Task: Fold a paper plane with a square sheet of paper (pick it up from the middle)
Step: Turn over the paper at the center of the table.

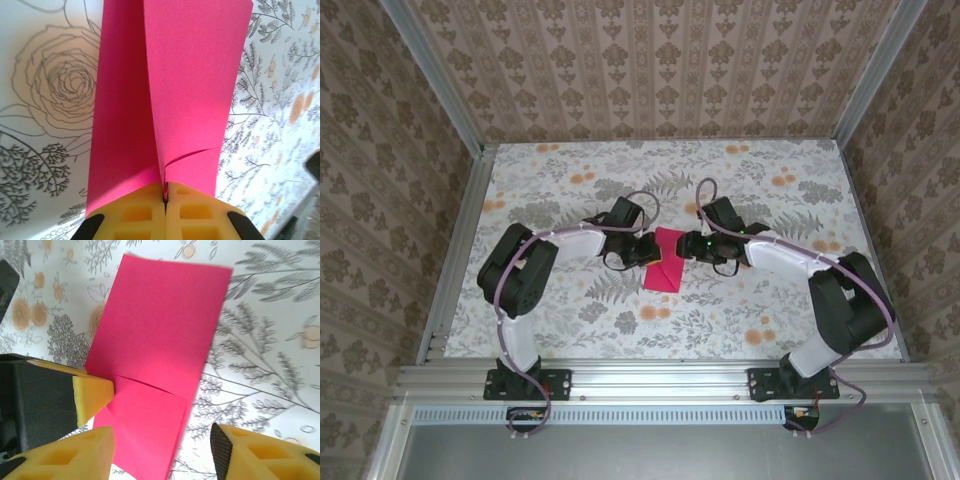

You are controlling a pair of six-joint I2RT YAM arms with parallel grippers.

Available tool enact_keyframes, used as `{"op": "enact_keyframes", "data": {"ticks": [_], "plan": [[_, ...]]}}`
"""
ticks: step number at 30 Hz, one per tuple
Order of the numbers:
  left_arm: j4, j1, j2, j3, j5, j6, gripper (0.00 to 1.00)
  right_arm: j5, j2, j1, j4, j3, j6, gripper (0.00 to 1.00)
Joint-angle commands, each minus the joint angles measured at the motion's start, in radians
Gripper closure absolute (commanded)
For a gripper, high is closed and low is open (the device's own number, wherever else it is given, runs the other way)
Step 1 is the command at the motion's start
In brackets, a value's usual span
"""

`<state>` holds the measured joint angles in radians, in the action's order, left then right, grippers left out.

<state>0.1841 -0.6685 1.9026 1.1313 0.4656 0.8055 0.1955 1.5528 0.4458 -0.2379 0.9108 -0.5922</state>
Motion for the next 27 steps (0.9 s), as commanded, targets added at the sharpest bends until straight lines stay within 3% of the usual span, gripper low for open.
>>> {"op": "enact_keyframes", "data": {"ticks": [1,7,14,19,27], "plan": [[0.224,-0.014,-0.08,0.067,-0.146,-0.141,0.95,-0.07,-0.079,-0.024,0.024,-0.052,0.015,0.34],[0.527,-0.039,-0.205,0.168,-0.449,-0.29,0.96,-0.144,-0.2,-0.048,0.058,-0.103,0.041,0.18],[0.769,-0.084,-0.267,0.294,-0.824,-0.352,0.96,-0.204,-0.273,-0.064,0.091,-0.152,0.031,0.12],[0.911,-0.119,-0.186,0.401,-1.078,-0.337,0.96,-0.217,-0.284,-0.073,0.101,-0.172,0.023,0.1],[1.027,-0.192,0.077,0.572,-1.245,-0.288,0.96,-0.235,-0.302,-0.09,0.089,-0.186,0.002,0.1]]}}
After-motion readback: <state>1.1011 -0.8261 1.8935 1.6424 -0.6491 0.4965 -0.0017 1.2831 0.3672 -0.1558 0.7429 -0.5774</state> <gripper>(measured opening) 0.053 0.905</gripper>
